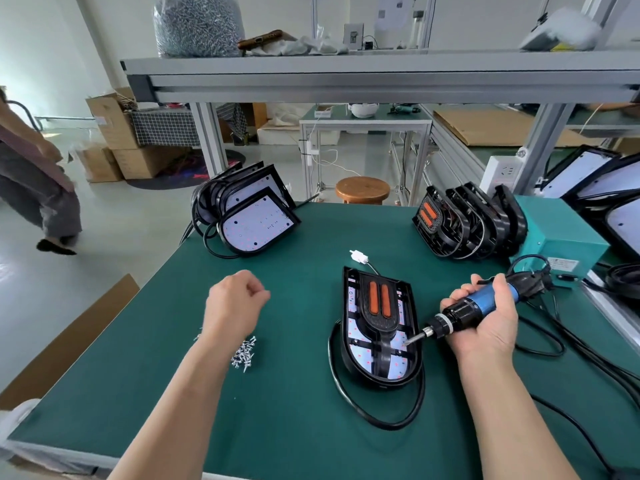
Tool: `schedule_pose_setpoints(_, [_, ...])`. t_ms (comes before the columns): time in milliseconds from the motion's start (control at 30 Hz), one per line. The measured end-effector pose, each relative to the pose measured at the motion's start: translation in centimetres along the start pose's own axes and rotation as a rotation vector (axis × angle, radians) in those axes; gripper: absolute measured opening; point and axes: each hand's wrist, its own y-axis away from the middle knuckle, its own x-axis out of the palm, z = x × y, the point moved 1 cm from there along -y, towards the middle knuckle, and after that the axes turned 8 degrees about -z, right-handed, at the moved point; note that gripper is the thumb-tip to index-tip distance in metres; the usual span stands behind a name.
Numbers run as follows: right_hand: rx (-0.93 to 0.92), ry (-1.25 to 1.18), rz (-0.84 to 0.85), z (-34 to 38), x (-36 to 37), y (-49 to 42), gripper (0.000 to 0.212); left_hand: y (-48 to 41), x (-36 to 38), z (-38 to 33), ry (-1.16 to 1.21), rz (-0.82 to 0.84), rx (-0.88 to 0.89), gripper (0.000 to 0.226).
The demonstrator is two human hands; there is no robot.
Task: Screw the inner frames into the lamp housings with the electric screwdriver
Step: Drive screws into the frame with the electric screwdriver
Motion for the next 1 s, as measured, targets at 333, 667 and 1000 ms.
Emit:
schedule_pose_setpoints(333, [0.061, -0.192, -0.004, 0.9, 0.0, 0.1, 0.026, 9.6, 5.2, -10.2, 0.47, 0.342, 0.229, 0.027])
schedule_pose_setpoints(667, [0.066, -0.238, -0.008, 1.4, 0.0, 0.2, 0.028, 12.1, 7.5, -11.6, 0.541, 0.247, 0.292, 0.03])
schedule_pose_setpoints(1000, [0.058, -0.232, -0.025, 1.4, 0.1, 0.0, 0.027, 12.2, 8.0, -11.5, 0.574, 0.248, 0.253, 0.047])
